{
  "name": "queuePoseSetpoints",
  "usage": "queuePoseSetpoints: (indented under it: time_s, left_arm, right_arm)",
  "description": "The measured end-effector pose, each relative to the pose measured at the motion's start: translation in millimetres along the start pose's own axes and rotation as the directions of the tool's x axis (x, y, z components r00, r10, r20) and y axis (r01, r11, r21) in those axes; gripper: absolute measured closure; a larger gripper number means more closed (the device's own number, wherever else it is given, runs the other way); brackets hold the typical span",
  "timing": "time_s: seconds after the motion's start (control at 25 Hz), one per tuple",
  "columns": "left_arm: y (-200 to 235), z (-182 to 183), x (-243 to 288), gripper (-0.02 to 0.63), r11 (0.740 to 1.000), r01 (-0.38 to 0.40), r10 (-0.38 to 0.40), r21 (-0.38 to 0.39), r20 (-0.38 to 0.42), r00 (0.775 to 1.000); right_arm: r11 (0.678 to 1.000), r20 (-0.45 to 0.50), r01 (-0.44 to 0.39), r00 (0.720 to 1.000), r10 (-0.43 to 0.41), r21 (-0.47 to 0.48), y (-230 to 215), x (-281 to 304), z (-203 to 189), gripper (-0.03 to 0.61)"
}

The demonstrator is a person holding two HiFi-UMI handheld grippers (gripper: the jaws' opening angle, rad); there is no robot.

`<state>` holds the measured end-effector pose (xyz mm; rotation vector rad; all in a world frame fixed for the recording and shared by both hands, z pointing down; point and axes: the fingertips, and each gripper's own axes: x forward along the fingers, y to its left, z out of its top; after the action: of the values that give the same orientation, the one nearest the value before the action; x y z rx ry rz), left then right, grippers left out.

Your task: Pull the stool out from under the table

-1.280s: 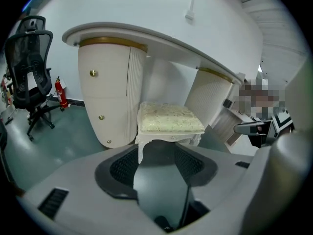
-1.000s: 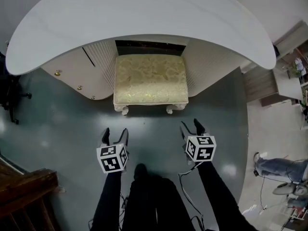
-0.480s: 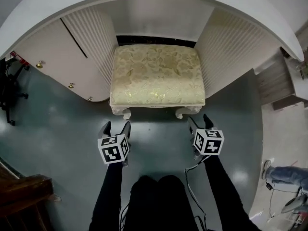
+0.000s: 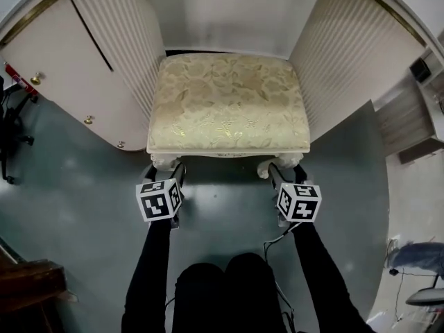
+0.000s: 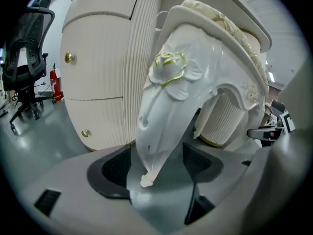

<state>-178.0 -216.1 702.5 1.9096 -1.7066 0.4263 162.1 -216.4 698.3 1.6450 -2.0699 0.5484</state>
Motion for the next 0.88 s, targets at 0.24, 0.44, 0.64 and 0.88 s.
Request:
queuePoseSetpoints:
  time_s: [0.24,0.44,0.64,0.88]
  left_arm:
    - [-6,5,15,0.268,1.000,0.003,-0.004,0.030,0.033,0.999]
    - [-7,12,20,0.288,0.999,-0.008,0.006,0.041,0.054,0.999]
    - [1,13,20,0.394,0.998,-0.035,0.032,0.049,0.063,0.998]
    - [1,13,20,0.403,0.997,-0.037,0.033,0.067,0.058,0.998]
  right_arm:
    - [0.999,0.035,0.019,0.999,-0.017,-0.049,-9,14,4,0.273]
    - [0.998,0.049,0.029,0.998,-0.026,-0.054,-9,25,10,0.288]
    - [0.997,0.067,0.048,0.997,-0.044,-0.057,-7,30,13,0.374]
    - [0.999,0.086,0.026,0.996,-0.023,-0.044,-7,31,14,0.382]
